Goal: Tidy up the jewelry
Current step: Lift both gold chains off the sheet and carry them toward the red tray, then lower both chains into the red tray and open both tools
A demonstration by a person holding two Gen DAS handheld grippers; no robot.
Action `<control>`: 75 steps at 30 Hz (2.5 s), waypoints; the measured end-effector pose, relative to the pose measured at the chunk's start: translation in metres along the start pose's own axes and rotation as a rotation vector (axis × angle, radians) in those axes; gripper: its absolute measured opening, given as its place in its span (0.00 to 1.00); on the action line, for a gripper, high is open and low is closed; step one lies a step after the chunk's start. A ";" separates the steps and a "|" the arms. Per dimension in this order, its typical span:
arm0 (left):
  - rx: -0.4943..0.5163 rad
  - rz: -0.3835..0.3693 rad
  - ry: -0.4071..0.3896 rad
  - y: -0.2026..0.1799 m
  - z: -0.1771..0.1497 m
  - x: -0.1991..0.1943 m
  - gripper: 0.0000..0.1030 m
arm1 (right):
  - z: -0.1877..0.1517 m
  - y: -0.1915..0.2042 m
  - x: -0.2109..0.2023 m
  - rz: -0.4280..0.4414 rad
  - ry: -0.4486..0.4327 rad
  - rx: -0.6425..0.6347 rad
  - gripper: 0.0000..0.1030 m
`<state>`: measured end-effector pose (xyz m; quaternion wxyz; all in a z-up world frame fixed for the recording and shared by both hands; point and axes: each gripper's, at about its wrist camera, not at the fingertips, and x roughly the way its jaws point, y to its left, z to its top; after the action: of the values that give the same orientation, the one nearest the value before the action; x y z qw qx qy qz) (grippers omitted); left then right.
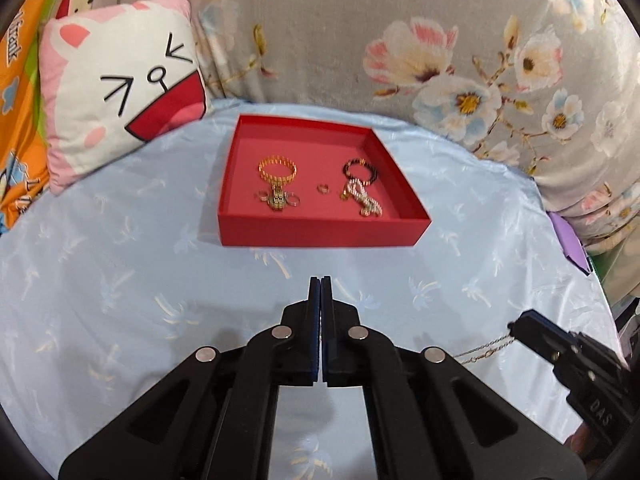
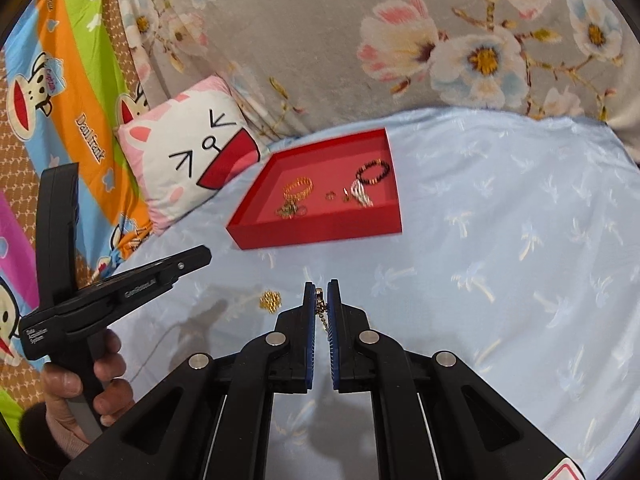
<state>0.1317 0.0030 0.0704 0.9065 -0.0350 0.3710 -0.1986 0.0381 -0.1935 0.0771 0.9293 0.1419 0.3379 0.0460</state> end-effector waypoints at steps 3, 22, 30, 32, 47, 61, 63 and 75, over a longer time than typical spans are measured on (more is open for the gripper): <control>0.001 -0.009 -0.020 0.002 0.011 -0.013 0.00 | 0.016 0.004 -0.010 0.005 -0.031 -0.016 0.06; 0.061 0.110 0.161 -0.012 -0.033 0.099 0.15 | 0.003 0.001 0.018 0.019 0.025 0.004 0.06; 0.037 0.045 0.118 -0.008 -0.016 0.075 0.06 | 0.014 0.004 0.015 0.025 0.002 -0.003 0.06; 0.041 0.028 0.085 -0.008 -0.002 0.057 0.06 | 0.023 0.007 0.010 0.024 -0.013 -0.021 0.06; 0.061 -0.054 -0.056 -0.007 0.114 -0.013 0.06 | 0.130 0.035 0.003 0.096 -0.116 -0.120 0.06; 0.034 -0.042 -0.006 0.016 0.194 0.087 0.06 | 0.224 0.028 0.121 0.104 -0.074 -0.103 0.06; 0.037 -0.027 0.008 0.019 0.201 0.109 0.06 | 0.231 0.026 0.145 0.095 -0.055 -0.111 0.06; 0.022 0.047 0.069 0.040 0.217 0.204 0.06 | 0.229 0.006 0.248 0.033 0.062 -0.125 0.06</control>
<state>0.4255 -0.0575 0.0844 0.8979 -0.0097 0.4006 -0.1823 0.3758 -0.1958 0.0941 0.9245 0.0874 0.3607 0.0867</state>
